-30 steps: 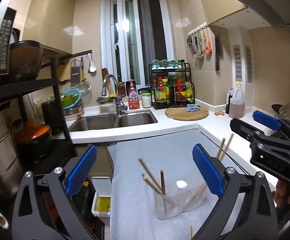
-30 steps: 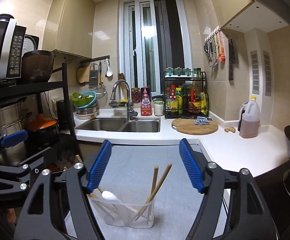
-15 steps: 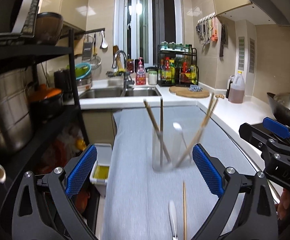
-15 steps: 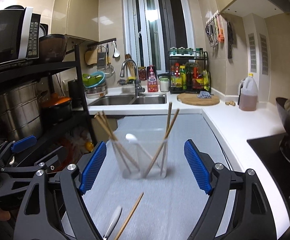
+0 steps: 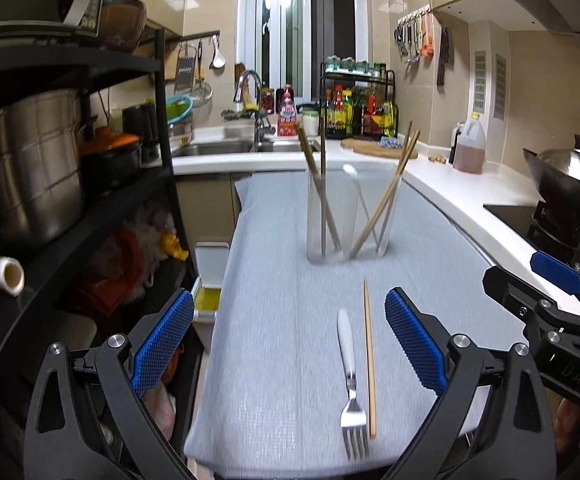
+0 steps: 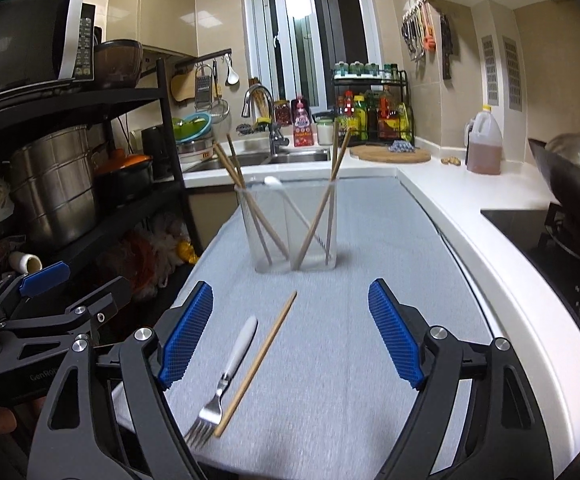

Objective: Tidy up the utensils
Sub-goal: 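Move both tools back down to the fork and last chopstick, then close the right tool on the last wooden chopstick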

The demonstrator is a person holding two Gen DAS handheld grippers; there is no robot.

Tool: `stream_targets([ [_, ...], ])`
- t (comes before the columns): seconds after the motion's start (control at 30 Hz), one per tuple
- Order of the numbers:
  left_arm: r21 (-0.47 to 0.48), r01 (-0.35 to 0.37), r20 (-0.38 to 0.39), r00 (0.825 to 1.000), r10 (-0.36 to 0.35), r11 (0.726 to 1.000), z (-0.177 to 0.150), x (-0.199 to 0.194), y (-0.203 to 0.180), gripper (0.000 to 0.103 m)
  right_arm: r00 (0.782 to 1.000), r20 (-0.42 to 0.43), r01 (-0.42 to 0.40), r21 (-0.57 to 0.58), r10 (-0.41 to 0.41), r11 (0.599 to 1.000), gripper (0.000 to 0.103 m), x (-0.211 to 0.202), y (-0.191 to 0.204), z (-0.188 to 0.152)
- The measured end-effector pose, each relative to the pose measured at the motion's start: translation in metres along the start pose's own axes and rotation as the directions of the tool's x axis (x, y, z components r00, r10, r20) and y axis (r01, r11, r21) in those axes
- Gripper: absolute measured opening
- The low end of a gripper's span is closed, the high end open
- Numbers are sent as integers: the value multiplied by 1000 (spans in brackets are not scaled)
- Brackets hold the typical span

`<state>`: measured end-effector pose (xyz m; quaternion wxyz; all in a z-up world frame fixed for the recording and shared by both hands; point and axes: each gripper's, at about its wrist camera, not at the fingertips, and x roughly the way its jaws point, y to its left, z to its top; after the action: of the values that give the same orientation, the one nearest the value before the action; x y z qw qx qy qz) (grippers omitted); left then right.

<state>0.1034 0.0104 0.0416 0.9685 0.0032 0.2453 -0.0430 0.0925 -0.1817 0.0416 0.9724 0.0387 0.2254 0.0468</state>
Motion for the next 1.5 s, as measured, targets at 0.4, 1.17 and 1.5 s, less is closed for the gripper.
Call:
stream_targets([
  [0.4,-84,-96,-107,991,86,992,-72,-1,32,93,988,-156,7,-12,-9,1000,79,14,-1,-76],
  [1.17,-114,-138,-145,982,121,984,-89,10,54,93,950,-314,-35,-102,1,994,8,88,35,-100],
  [1.5,-117,42,-136,989,-58,992,-99,28,7,93,959,-276,56,-26,-61,998,7,67,-29,-104],
])
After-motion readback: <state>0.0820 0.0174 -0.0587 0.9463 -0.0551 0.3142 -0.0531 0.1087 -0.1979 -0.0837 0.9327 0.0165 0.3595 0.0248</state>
